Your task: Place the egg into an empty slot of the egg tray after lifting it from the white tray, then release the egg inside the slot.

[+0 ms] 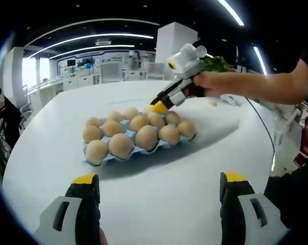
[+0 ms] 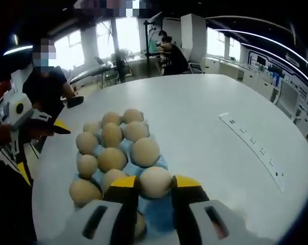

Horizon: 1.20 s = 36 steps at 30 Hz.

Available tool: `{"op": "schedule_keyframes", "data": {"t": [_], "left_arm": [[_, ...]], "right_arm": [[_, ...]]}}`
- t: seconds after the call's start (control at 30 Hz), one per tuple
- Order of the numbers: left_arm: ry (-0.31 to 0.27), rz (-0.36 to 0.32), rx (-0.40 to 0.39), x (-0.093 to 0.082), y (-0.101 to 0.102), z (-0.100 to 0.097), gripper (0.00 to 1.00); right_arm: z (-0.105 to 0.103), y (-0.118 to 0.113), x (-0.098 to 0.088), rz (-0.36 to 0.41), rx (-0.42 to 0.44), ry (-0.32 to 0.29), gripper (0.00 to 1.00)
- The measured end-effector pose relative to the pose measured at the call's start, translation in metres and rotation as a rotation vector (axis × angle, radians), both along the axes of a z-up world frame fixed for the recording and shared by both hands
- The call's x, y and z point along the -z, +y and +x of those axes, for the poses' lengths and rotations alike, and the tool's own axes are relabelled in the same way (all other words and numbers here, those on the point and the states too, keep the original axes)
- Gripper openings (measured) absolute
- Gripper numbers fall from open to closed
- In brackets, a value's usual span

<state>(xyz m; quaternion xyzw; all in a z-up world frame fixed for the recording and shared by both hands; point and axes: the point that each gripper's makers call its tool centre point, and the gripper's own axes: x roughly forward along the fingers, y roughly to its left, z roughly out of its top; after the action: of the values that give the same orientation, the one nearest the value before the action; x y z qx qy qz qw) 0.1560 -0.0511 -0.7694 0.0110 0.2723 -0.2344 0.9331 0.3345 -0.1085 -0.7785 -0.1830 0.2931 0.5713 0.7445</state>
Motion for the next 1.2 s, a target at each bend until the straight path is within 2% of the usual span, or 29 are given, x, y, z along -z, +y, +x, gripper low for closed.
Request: {"op": "schedule_keyframes", "data": {"t": [0.37, 0.6, 0.8, 1.2], "left_arm": [[0.011, 0.009, 0.027, 0.002, -0.005, -0.001, 1.00], [0.006, 0.017, 0.034, -0.001, -0.004, 0.001, 1.00], [-0.005, 0.023, 0.037, -0.006, -0.005, 0.003, 1.00], [-0.011, 0.040, 0.054, -0.011, -0.016, 0.002, 1.00]], "right_arm": [[0.006, 0.002, 0.003, 0.008, -0.006, 0.054, 0.27], [0.008, -0.001, 0.001, 0.000, 0.000, 0.035, 0.30], [0.007, -0.006, -0.016, 0.061, 0.023, 0.028, 0.30], [0.006, -0.037, -0.036, 0.098, 0.073, -0.015, 0.30]]}}
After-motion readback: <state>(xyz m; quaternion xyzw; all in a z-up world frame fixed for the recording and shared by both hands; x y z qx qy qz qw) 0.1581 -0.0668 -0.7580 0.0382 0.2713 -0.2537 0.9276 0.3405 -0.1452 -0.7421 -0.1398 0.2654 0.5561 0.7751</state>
